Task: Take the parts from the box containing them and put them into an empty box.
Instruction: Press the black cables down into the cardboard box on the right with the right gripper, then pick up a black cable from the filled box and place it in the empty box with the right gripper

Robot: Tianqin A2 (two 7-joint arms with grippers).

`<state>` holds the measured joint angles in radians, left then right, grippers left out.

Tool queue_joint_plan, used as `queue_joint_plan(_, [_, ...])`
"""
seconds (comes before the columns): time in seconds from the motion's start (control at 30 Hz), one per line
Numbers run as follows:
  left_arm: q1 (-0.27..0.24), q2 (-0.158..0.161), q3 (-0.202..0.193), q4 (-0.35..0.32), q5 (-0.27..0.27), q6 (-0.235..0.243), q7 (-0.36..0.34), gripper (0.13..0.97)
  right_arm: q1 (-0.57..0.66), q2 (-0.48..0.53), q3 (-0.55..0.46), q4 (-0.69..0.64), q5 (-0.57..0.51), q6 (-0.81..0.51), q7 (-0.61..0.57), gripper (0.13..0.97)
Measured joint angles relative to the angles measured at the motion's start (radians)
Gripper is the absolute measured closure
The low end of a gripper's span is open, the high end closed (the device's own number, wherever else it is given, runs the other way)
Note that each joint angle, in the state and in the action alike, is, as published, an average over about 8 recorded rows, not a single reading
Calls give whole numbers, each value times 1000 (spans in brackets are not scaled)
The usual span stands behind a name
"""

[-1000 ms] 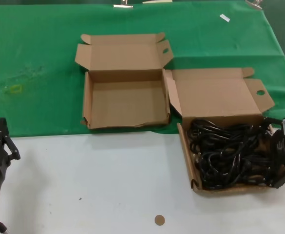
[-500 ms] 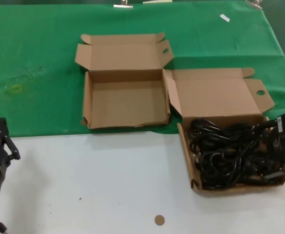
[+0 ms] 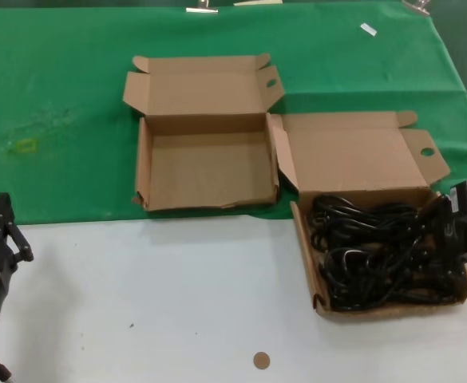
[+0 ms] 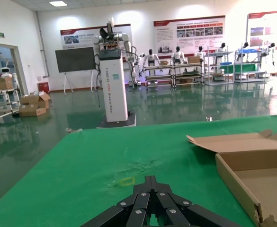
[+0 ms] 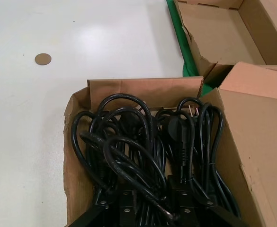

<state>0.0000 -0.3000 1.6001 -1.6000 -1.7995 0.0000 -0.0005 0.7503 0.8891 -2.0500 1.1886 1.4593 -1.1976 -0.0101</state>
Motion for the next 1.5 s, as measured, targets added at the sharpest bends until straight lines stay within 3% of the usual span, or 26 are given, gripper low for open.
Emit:
queue_joint_plan(0.13, [0,0,0,0,0,0,0,953,1,-2,5,5,-4,-4,5,789])
queue_joint_plan(0.43, [0,0,0,0,0,0,0,953,0,18,16,47,-6,-31,35,901])
queue_joint_plan(0.73, [0,0,0,0,0,0,0,953,24,50,31,115,9,-97,86,929])
queue_joint_plan(1.0, [0,0,0,0,0,0,0,953,117,38,34,129,3,-149,115,930])
queue_joint_plan(1.5, [0,0,0,0,0,0,0,953,314,-145,-31,-16,-73,-145,93,932])
